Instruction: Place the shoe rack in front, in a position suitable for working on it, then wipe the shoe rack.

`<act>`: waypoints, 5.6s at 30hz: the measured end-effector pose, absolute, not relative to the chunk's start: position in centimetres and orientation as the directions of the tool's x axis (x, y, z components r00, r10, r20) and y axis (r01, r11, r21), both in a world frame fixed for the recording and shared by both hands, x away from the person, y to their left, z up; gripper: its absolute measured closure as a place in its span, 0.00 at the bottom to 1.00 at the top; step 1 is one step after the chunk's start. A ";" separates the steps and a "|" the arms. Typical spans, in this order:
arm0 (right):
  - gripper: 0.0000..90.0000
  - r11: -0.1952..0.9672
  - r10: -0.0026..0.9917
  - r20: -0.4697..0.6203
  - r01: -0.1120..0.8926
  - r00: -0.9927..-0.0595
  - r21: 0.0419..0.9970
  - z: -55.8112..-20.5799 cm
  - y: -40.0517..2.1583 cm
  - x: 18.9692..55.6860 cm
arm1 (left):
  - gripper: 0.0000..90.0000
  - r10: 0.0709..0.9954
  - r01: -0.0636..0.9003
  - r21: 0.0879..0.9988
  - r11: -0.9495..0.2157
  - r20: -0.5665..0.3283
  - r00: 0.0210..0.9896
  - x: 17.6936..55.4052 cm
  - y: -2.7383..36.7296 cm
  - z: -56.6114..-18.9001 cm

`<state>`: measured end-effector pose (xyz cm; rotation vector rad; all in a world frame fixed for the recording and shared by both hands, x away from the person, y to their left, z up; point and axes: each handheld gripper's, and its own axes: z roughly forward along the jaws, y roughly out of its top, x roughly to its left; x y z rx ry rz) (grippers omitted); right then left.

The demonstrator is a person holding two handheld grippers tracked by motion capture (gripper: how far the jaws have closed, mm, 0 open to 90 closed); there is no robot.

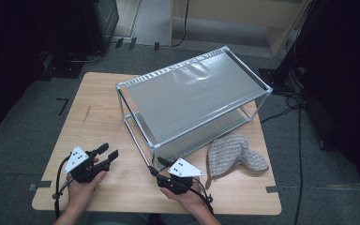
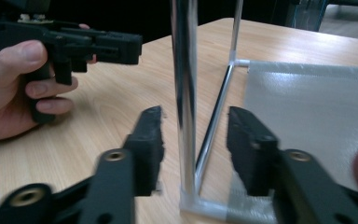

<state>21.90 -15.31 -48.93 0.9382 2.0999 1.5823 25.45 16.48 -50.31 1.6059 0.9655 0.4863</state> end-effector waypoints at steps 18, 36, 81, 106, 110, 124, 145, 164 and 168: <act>0.92 0.221 0.588 0.061 0.232 -0.806 0.947 -49.0 -14.8 20.6 | 0.52 0.824 0.338 0.941 -0.010 -0.184 0.536 26.8 16.9 -50.7; 0.92 0.234 0.512 0.073 0.221 -0.856 0.947 -49.1 -16.7 18.0 | 0.52 0.890 0.369 0.929 0.038 -0.200 0.411 31.4 15.7 -50.3; 0.37 0.113 0.911 0.024 0.307 -0.411 0.945 -46.6 -30.3 22.4 | 0.58 0.823 0.338 0.941 0.023 -0.210 0.528 25.7 19.0 -48.8; 0.09 0.061 0.953 0.123 0.575 -0.276 0.816 -48.7 -35.9 23.9 | 0.44 0.510 0.246 0.969 -0.011 -0.206 0.835 18.8 14.2 -46.9; 0.07 0.142 0.952 0.059 0.602 -0.302 0.785 -49.6 -35.2 24.0 | 0.43 0.461 0.225 0.973 -0.041 -0.182 0.869 18.3 12.8 -47.0; 0.59 0.209 0.965 -0.053 0.635 -0.255 0.744 -51.3 -33.4 25.5 | 0.43 0.400 0.205 0.971 -0.120 -0.141 0.906 17.5 9.8 -47.7; 0.80 0.242 0.887 -0.032 0.405 -0.460 0.882 -47.8 -24.1 29.0 | 0.75 0.479 0.184 0.959 -0.218 -0.059 0.876 18.3 5.8 -48.4; 0.83 0.330 0.847 0.014 0.546 -0.531 0.770 -51.3 -20.9 28.2 | 0.90 0.419 0.148 0.955 -0.259 -0.028 0.908 18.1 8.4 -48.2; 0.83 0.350 0.835 0.010 0.546 -0.550 0.761 -51.2 -20.6 27.4 | 0.90 0.405 0.147 0.953 -0.264 -0.029 0.914 18.4 9.7 -48.2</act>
